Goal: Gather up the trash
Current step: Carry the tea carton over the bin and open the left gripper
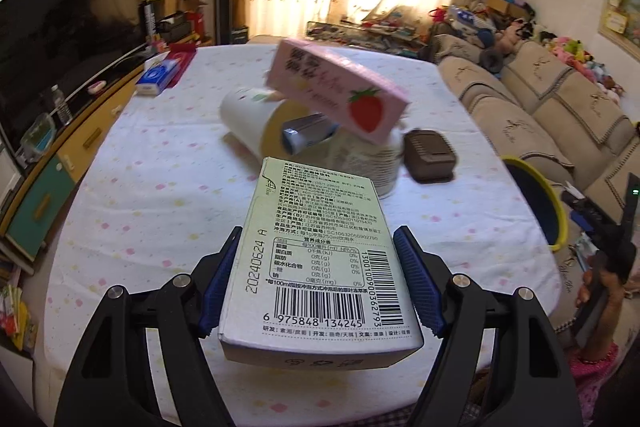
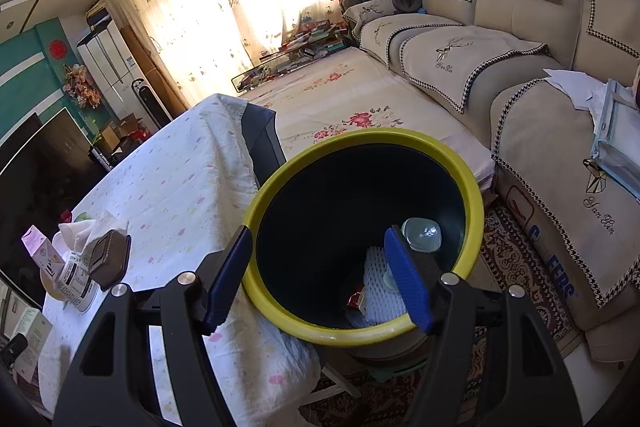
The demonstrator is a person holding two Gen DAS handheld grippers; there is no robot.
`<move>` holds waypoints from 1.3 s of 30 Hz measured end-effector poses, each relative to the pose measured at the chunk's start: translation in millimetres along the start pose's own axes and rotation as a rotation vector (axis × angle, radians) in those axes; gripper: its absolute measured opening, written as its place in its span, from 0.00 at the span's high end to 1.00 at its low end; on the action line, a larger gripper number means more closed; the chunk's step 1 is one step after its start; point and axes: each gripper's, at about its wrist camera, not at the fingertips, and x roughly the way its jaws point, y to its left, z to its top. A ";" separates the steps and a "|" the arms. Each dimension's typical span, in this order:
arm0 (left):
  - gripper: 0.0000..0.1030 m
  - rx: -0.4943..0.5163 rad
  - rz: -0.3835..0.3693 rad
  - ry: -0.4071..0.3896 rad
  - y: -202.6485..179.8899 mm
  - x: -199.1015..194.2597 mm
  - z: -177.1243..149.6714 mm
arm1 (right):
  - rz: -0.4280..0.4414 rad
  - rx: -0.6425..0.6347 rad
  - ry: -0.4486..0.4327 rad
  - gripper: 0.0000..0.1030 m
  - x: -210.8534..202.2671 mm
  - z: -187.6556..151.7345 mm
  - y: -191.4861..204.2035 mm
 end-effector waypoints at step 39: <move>0.18 0.366 -0.485 0.162 -344.1 184.2 98.0 | -0.085 0.164 -0.054 0.36 -28.3 7.8 -91.2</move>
